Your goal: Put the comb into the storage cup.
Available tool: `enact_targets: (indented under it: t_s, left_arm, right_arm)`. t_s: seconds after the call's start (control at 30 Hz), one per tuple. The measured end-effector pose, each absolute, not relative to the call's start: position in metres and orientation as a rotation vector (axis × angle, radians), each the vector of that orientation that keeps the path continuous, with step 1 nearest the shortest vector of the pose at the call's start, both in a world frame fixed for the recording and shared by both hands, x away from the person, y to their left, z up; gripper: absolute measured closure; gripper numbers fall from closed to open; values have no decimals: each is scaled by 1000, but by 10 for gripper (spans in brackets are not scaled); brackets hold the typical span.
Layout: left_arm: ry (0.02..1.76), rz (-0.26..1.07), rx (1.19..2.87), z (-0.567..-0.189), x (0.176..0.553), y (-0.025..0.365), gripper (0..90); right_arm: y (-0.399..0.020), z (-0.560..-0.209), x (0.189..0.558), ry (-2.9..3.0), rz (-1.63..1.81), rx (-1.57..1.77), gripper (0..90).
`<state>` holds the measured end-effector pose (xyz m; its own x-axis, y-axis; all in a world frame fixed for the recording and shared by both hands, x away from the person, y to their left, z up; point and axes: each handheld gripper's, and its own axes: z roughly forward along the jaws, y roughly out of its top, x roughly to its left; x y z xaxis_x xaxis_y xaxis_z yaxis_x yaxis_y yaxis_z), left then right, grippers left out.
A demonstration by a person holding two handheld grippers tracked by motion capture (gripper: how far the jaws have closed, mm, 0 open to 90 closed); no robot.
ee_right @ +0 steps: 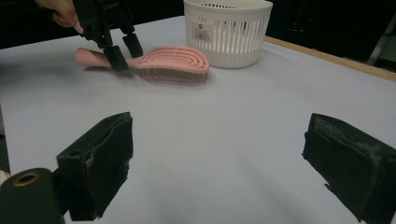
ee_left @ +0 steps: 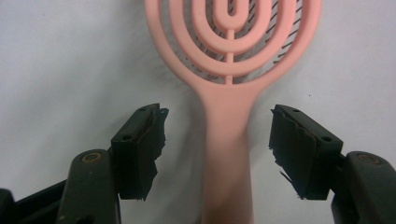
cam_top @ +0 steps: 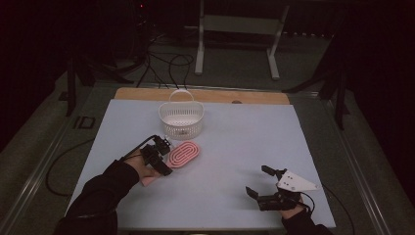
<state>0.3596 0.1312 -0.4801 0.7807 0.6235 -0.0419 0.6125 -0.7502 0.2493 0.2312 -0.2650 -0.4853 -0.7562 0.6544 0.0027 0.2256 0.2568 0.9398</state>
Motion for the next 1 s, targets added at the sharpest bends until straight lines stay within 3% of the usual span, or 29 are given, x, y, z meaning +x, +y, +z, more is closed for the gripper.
enact_targets:
  t_s: [0.43,0.77,1.0]
  left_arm:
    - [973,31,2773,-488,364,125,510]
    - [957,56,2839,-487,365,116,684]
    - [974,-1,2854,-487,370,116,700]
  right_arm:
    - [-266,-485,231,2145,1507,798,83]
    - [-265,-486,232,2149,1505,801,83]
    - [-264,-486,232,2152,1497,795,84]
